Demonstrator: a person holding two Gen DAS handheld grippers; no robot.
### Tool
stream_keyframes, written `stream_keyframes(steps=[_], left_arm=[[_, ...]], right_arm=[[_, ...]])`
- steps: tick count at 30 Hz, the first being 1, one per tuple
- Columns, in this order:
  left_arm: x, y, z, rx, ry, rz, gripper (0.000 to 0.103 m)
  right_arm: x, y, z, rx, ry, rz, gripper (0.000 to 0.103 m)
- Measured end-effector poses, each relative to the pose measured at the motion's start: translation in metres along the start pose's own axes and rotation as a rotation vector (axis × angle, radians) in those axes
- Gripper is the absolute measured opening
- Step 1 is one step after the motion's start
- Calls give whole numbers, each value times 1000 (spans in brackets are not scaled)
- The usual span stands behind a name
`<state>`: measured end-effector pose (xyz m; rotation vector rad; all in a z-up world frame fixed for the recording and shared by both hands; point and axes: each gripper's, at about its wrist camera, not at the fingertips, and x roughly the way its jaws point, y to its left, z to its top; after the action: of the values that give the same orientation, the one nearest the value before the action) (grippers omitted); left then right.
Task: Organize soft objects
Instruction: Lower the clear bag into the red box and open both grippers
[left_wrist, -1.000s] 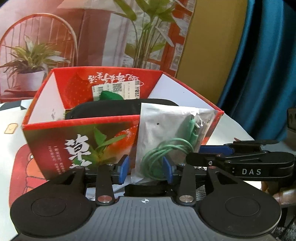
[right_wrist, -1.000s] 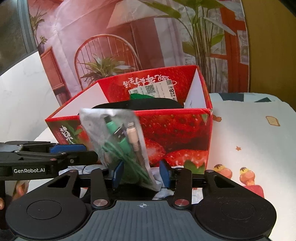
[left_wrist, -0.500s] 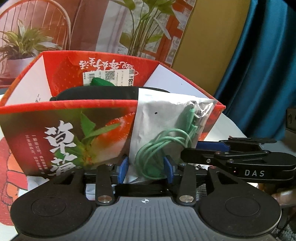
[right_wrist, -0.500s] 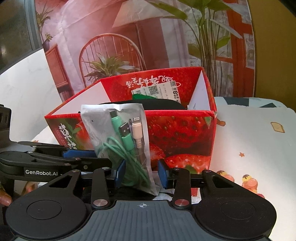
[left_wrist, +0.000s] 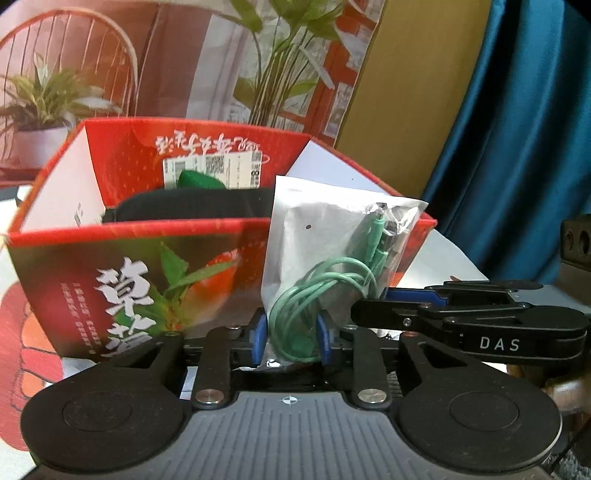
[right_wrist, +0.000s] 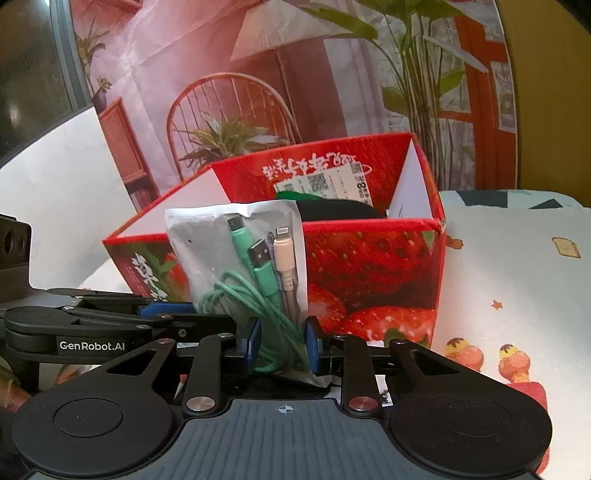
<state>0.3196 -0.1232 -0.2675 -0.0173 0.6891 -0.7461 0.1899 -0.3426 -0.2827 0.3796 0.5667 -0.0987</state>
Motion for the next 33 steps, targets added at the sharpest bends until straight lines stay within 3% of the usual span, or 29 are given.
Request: stream_keyframes(steps=[14, 22, 33], left_arm=[[-69, -11, 45, 2, -181, 42, 26], [-85, 2, 80, 8, -270, 113, 26], [-52, 32, 101, -6, -213, 199, 27]], right_arm=[[-36, 29, 44, -36, -138, 62, 23], [-22, 51, 83, -73, -182, 103, 23], [43, 62, 117, -84, -147, 70, 23]])
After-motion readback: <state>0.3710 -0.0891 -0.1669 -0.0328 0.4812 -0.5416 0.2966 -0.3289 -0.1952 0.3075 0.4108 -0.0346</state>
